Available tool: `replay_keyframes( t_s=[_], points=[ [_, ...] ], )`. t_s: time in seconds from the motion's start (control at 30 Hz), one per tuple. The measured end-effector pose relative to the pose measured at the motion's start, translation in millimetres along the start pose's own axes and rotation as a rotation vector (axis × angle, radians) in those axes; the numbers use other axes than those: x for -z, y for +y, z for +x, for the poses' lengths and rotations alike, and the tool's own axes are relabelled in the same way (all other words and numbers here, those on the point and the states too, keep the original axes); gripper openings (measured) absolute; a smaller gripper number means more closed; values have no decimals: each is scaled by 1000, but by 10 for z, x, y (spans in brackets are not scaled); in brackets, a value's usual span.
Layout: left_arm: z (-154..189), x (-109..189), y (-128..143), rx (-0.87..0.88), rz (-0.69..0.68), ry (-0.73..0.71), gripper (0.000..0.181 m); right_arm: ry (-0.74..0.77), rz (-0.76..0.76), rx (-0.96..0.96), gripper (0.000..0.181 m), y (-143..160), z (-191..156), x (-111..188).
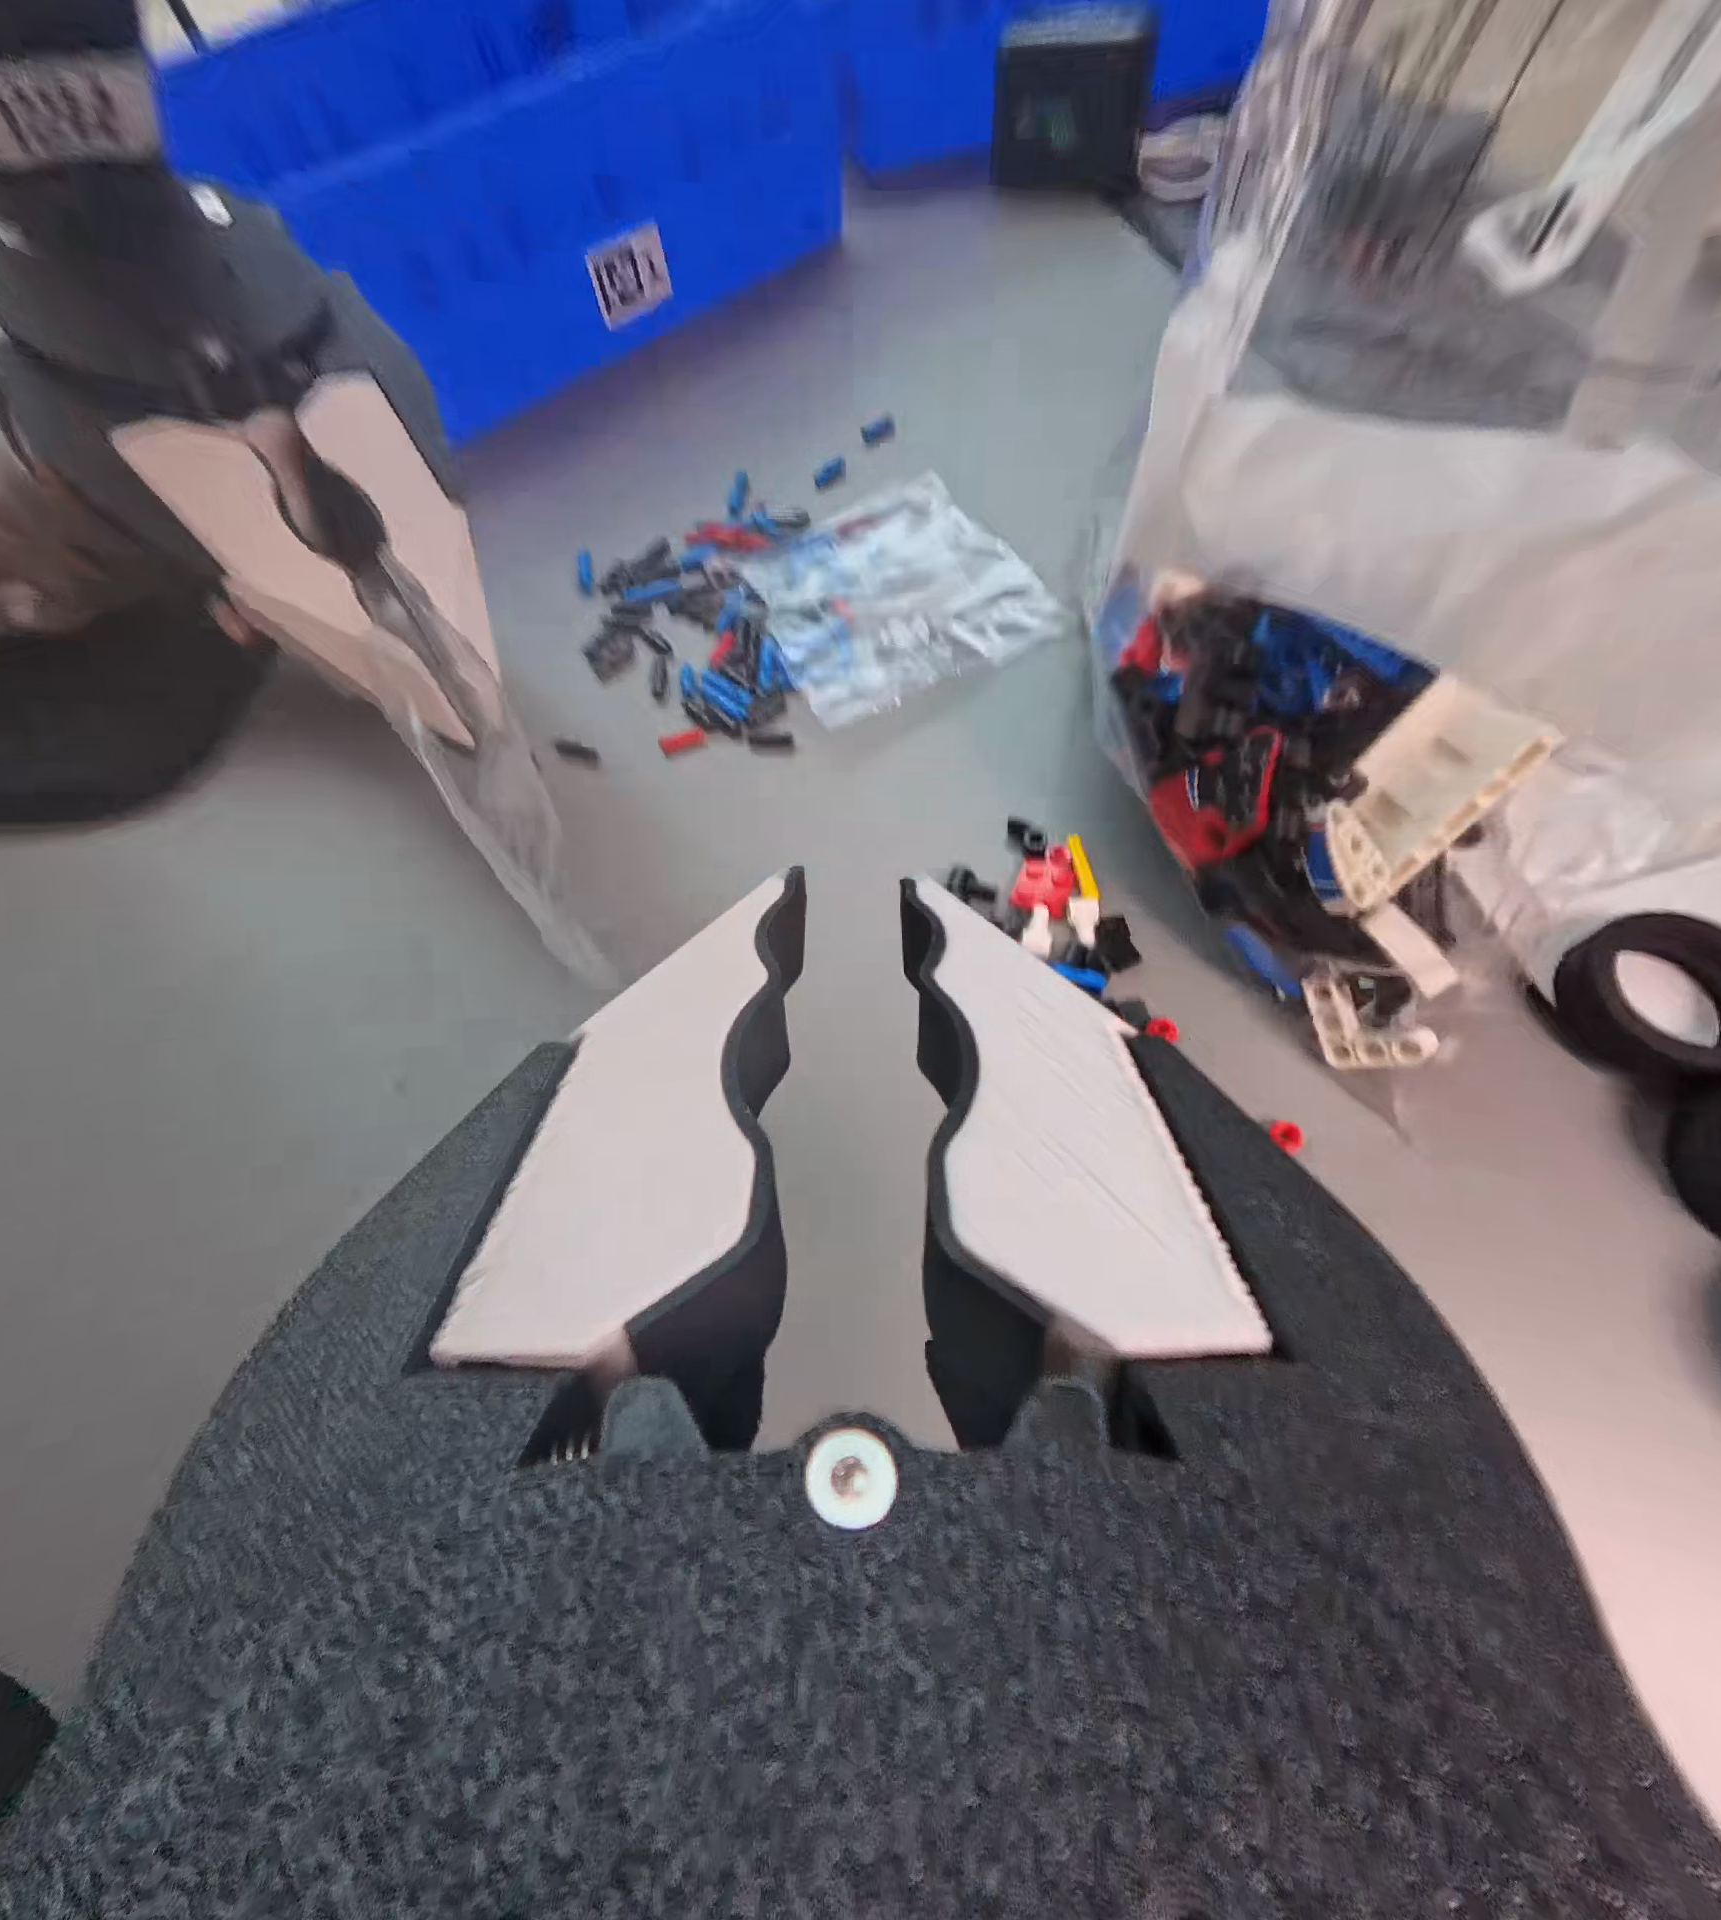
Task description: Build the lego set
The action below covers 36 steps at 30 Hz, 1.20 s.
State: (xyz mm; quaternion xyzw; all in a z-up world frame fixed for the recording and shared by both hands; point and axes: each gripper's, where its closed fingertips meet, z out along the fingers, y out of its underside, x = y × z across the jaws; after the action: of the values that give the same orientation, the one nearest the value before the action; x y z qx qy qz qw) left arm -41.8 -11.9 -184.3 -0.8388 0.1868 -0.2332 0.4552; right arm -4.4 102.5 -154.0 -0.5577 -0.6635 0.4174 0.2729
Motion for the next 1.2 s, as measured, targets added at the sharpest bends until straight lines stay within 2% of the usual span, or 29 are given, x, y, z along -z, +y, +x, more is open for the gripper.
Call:
replay_keyframes(
  t_s=[0.1,0.27,0.37,0.43,0.53,0.77,0.87,0.93,1.03,1.13,1.2],
  points=[
    [-34,19,-5,9,5,-7,3,-11,-151,19,18,322,-14,-34],
    [-62,19,5,15,4,-16,3,-119,-270,94,19,562,-451,184],
    [-73,1,17,22,-2,-12,3,-88,-325,144,27,786,-595,177],
    [-83,-9,27,26,-8,-14,3,-45,-297,152,28,821,-602,89],
    [-87,-13,39,24,-14,-24,3,52,-277,140,28,843,-417,-63],
    [-89,-11,46,24,-17,-31,3,2,-301,173,28,797,-508,-346],
    [-91,-8,49,26,-18,-30,3,3,-318,210,8,794,-534,-389],
    [-87,-5,48,23,-18,-29,3,-39,-323,213,7,797,-606,-370],
    [-80,-11,54,21,-22,-27,3,-21,-215,197,7,552,-574,-267],
    [-59,-21,50,17,-23,-22,3,-55,39,181,7,-89,-682,-25],
    [-36,-27,40,13,-18,-15,3,-72,147,189,7,-439,-774,95]
  ],
)
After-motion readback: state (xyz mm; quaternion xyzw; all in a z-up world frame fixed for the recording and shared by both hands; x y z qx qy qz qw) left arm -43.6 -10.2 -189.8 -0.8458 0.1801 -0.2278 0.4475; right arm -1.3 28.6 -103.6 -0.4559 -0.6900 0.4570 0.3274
